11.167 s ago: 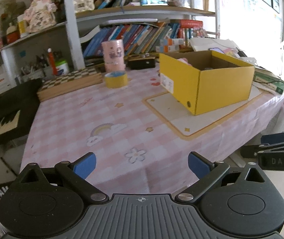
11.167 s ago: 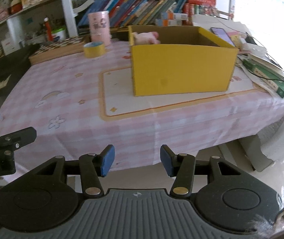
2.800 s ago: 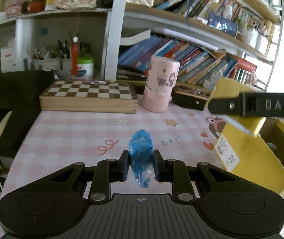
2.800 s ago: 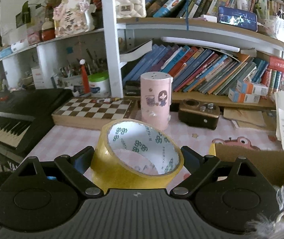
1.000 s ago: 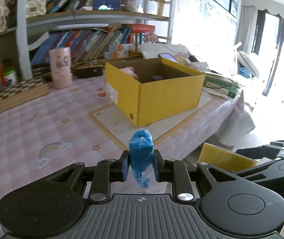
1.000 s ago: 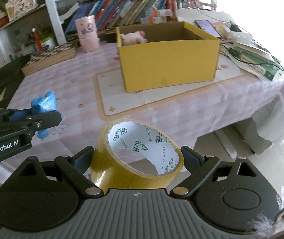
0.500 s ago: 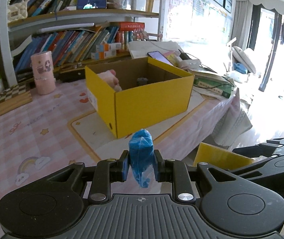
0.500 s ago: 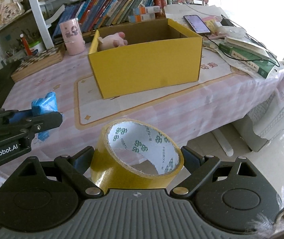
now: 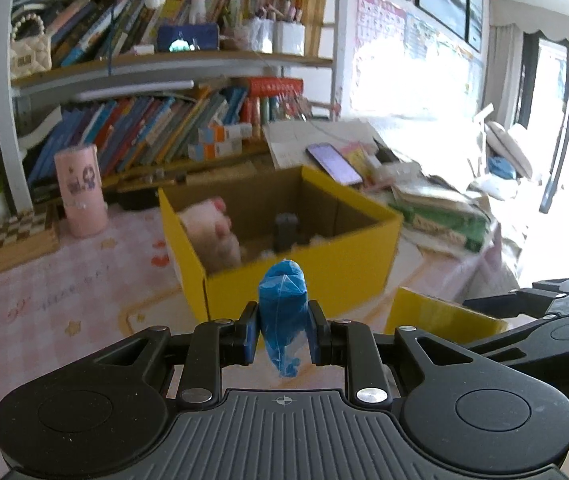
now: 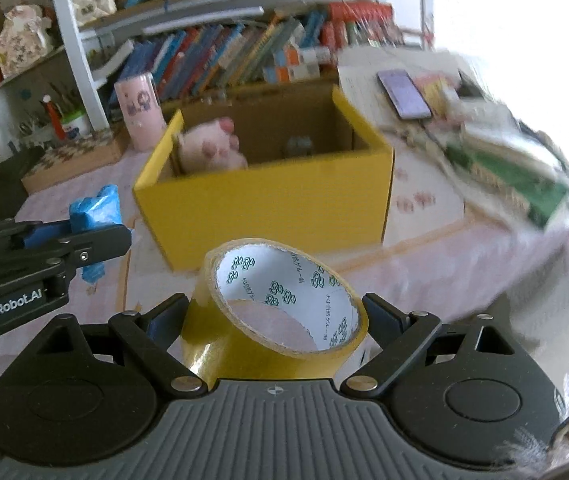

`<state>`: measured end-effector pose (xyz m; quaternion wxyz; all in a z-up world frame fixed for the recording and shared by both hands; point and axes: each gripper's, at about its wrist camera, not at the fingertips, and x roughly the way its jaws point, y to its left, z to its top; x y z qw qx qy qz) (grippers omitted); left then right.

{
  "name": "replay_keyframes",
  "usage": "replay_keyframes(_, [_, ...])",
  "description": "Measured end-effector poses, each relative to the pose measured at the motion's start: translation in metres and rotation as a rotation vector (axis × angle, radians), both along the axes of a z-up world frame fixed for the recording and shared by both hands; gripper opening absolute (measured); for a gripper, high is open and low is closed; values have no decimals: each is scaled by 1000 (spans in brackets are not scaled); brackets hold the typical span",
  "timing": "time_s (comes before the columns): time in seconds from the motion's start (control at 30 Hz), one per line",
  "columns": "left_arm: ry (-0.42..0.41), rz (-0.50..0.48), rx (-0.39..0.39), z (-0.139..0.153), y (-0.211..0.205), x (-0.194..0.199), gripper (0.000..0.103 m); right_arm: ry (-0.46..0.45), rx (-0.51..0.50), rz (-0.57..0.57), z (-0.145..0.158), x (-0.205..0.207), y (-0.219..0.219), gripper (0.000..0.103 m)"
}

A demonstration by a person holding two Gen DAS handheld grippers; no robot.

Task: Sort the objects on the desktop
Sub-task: 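Carry the tape roll and blue item in both grippers over the yellow box, then lower the tape roll and blue item into the yellow box and open both grippers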

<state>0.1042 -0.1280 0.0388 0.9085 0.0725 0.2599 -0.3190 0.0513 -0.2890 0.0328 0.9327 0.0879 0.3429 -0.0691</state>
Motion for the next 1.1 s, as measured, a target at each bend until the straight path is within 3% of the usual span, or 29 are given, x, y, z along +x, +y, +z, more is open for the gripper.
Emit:
replay_keyframes(0.5, [-96, 170, -3, 16, -50, 66, 23, -209, -169, 164, 49, 81, -62, 92])
replay_keyframes(0.83, [-62, 198, 119, -11, -82, 107, 23, -170, -202, 265, 42, 138, -77, 92])
replay_keyframes(1.1, [-9, 199, 189, -31, -92, 126, 23, -92, -331, 407, 14, 179, -71, 92])
